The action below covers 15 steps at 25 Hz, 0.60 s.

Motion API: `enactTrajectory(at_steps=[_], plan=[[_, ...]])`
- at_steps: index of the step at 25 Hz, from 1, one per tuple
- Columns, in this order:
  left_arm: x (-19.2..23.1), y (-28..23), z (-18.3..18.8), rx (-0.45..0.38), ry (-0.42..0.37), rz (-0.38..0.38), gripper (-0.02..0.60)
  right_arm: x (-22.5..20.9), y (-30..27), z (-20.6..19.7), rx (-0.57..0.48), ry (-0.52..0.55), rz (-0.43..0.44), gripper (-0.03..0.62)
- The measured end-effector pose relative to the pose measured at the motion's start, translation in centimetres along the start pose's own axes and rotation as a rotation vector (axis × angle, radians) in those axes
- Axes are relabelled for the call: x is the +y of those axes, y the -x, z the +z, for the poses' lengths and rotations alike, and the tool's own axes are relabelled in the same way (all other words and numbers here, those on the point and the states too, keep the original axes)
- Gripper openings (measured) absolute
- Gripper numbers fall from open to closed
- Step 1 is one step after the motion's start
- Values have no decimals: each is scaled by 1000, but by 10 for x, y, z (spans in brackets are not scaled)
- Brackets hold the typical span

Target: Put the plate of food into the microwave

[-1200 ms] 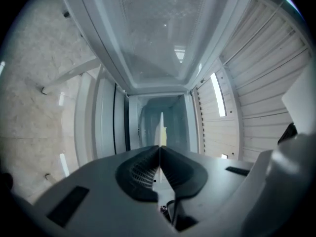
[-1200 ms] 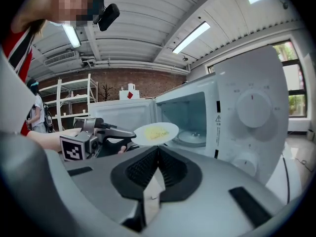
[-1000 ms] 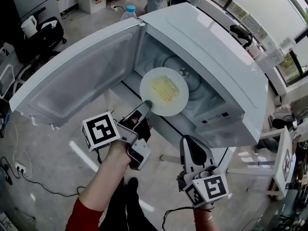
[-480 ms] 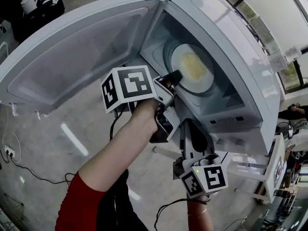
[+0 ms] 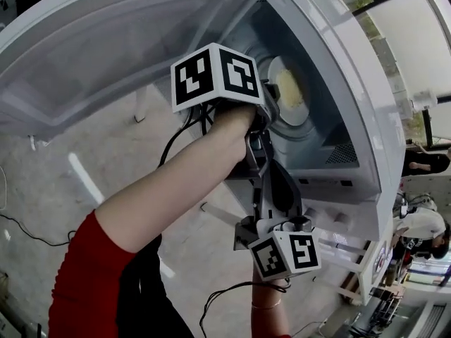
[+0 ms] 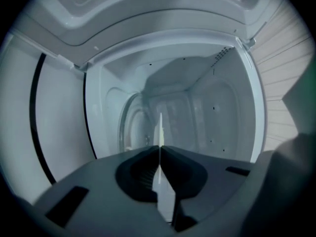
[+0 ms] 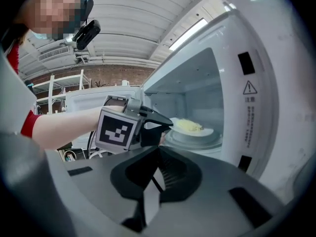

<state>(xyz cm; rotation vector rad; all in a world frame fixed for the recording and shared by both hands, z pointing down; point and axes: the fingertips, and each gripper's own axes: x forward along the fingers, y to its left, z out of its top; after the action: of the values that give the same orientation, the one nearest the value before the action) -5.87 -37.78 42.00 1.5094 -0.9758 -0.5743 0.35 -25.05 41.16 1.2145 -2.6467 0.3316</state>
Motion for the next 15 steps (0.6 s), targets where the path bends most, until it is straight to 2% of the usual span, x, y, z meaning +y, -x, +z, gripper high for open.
enactTrajectory(at_steps=[9,15], plan=[[4,-10,5,56,-52,54,20,-2,-9,4,10,6,0,14],[6,-14,9,94,-159,134,20,-3,-13,7,22,18,-2,14]])
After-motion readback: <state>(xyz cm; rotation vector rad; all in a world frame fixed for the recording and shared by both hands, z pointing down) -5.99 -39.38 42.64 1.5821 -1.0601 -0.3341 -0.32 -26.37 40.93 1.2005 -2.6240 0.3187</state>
